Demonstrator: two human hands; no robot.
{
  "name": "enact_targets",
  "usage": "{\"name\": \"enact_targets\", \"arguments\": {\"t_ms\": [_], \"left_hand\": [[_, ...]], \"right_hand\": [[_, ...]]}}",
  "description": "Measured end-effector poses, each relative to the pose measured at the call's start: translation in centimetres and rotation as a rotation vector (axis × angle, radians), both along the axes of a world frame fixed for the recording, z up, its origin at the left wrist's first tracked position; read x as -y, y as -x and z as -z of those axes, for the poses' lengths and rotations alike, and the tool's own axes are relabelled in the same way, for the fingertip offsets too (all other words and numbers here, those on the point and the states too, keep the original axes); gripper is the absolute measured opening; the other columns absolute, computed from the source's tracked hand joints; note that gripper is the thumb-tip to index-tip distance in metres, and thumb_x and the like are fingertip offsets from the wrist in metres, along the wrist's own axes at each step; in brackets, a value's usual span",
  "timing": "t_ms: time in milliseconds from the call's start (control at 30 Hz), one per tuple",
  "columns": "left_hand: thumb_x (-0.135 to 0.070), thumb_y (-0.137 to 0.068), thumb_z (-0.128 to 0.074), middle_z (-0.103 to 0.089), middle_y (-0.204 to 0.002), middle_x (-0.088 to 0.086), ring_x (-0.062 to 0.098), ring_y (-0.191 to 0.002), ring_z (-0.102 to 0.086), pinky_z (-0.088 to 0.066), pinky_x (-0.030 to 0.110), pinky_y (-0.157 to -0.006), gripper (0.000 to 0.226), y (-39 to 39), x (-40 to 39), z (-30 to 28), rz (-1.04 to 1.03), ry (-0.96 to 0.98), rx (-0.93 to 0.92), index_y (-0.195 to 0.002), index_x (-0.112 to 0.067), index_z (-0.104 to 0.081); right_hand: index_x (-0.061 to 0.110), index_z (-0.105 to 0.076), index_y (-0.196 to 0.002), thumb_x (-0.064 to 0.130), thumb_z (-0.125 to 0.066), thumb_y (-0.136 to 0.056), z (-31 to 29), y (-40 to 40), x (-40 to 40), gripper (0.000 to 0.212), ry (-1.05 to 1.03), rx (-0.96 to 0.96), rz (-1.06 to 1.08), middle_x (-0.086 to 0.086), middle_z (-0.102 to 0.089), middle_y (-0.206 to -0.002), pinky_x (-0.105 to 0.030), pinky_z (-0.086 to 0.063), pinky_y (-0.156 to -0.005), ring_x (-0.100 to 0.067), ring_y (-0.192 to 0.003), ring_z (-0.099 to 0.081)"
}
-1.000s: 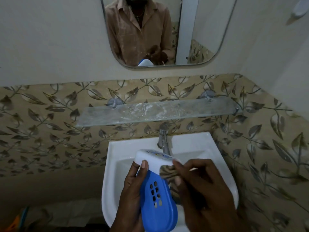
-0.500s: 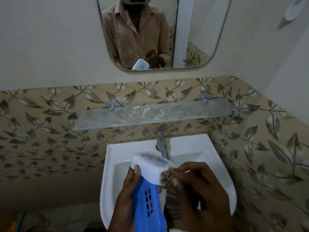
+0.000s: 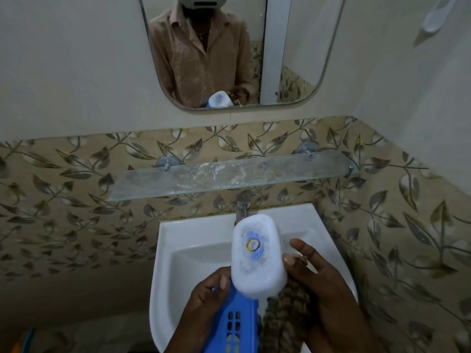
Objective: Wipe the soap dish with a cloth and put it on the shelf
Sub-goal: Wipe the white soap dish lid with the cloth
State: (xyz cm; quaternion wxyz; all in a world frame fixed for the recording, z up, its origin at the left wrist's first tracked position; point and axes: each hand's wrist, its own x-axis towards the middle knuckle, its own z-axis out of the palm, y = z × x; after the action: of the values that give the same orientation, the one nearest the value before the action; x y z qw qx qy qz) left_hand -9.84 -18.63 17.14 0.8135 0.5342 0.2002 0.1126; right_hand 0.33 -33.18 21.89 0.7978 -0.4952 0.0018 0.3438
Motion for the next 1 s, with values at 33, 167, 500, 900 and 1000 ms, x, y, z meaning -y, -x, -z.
{"name": "enact_targets", "arguments": {"t_ms": [33, 167, 500, 900, 1000], "left_hand": [[-0.083, -0.034, -0.081, -0.079, -0.092, -0.023, -0.009, -0.091, -0.071, -0.051, 0.007, -0.077, 0.059, -0.1, 0.5, -0.2, 0.004, -0.025, 0.013, -0.079, -0.045, -0.082], [-0.07, -0.054, -0.079, -0.076, -0.065, -0.022, -0.018, -0.067, -0.068, -0.049, 0.0, -0.061, 0.044, 0.0, 1.2, -0.9, -0.022, 0.027, -0.03, -0.066, -0.028, -0.079], [-0.047, -0.075, -0.06, -0.067, -0.061, 0.02, 0.03, -0.041, -0.064, -0.054, 0.029, -0.039, 0.055, 0.7, 0.0, -1.5, -0.042, 0.583, -0.132, -0.096, 0.001, -0.076], [-0.04, -0.079, -0.056, -0.069, -0.074, 0.025, 0.034, -0.05, -0.067, -0.058, 0.031, -0.047, 0.047, 0.3, 0.0, -0.3, 0.057, 0.462, -0.195, -0.076, -0.002, -0.083], [-0.035, -0.079, -0.057, -0.07, -0.072, 0.028, 0.035, -0.048, -0.067, -0.058, 0.031, -0.047, 0.046, -0.1, -0.2, -0.5, 0.061, 0.439, -0.225, -0.085, 0.005, -0.079]], "right_hand": [[0.012, -0.067, -0.106, 0.008, -0.074, -0.06, 0.2, 0.2, -0.1, 0.046, -0.033, -0.004, 0.018, -0.01, -0.075, -0.074, -0.035, -0.06, -0.059, -0.027, -0.071, -0.075], [0.012, -0.068, -0.097, 0.015, -0.096, -0.049, 1.0, 1.1, -0.6, 0.056, 0.039, 0.08, 0.007, -0.018, -0.077, -0.079, -0.032, -0.063, -0.062, -0.026, -0.072, -0.075], [0.019, -0.076, -0.091, 0.019, -0.086, -0.073, 0.8, 2.5, 0.6, 0.021, 0.317, 0.689, 0.016, -0.011, -0.073, -0.083, -0.02, -0.058, -0.062, -0.013, -0.068, -0.072], [0.016, -0.076, -0.102, 0.016, -0.068, -0.087, 1.2, -0.7, 0.1, 0.018, 0.528, 1.404, 0.187, 0.002, -0.066, -0.101, -0.025, -0.058, -0.073, -0.006, -0.091, -0.067], [0.022, -0.077, -0.098, 0.011, -0.071, -0.085, 1.2, 1.5, -0.1, 0.019, 0.437, 1.409, 0.075, 0.004, -0.064, -0.101, -0.018, -0.056, -0.06, -0.007, -0.077, -0.067]]}}
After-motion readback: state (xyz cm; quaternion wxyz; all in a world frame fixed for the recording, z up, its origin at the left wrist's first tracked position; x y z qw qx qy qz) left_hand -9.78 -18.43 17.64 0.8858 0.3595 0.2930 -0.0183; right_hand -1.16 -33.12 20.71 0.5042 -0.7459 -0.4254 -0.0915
